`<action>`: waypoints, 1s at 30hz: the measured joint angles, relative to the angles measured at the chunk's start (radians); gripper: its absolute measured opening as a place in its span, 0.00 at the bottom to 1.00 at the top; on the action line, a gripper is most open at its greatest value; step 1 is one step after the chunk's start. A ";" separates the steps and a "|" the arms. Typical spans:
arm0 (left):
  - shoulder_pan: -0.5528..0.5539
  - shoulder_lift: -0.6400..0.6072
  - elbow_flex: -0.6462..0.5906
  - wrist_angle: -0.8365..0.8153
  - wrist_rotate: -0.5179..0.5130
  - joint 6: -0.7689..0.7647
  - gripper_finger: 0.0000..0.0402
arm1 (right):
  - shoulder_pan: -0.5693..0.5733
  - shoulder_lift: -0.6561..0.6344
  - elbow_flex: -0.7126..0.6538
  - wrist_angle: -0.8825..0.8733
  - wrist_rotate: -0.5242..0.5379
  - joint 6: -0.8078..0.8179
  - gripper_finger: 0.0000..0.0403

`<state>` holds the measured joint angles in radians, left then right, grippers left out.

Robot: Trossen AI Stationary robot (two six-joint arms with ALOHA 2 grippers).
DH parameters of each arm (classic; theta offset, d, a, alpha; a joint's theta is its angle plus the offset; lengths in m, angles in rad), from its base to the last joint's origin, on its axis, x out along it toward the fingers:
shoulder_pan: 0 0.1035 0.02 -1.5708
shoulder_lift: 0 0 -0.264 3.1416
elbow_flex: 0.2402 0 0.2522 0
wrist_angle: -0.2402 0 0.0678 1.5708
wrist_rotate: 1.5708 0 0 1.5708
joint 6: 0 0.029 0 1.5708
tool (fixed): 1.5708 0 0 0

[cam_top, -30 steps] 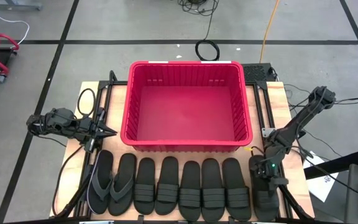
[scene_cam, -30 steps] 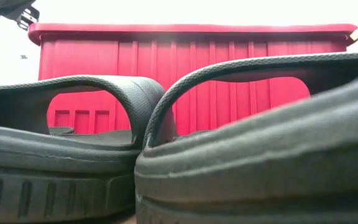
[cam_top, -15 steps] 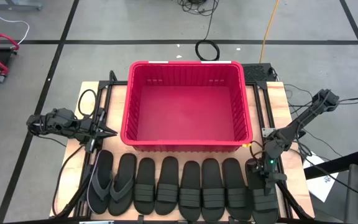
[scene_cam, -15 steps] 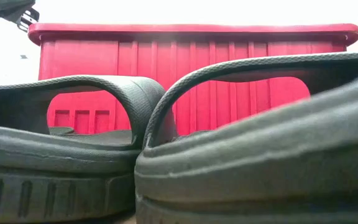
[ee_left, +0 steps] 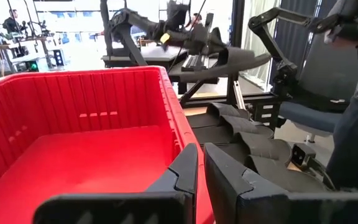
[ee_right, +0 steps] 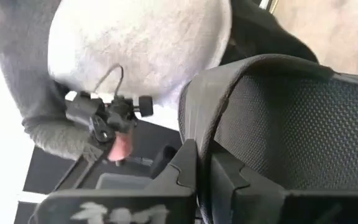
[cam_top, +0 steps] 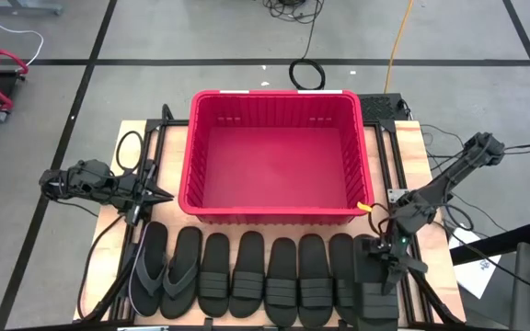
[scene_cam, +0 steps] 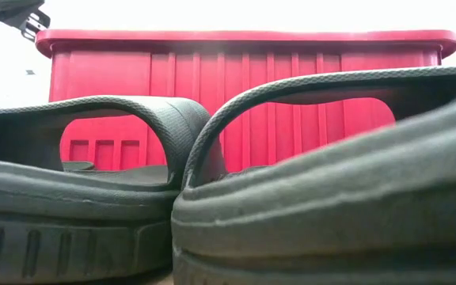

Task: Pick and place slides into bin
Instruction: Put the black slide into the red bin

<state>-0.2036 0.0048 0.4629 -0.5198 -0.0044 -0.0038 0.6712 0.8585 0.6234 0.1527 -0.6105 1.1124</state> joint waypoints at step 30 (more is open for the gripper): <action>0.000 0.000 0.000 0.129 0.003 0.101 0.08 | -1.224 0.448 1.206 -1.725 0.047 -1.585 0.01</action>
<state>-0.2039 0.0048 0.4629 -0.3912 -0.0010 0.0971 -0.5532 1.3064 1.8297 -1.5726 -0.5634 -0.4724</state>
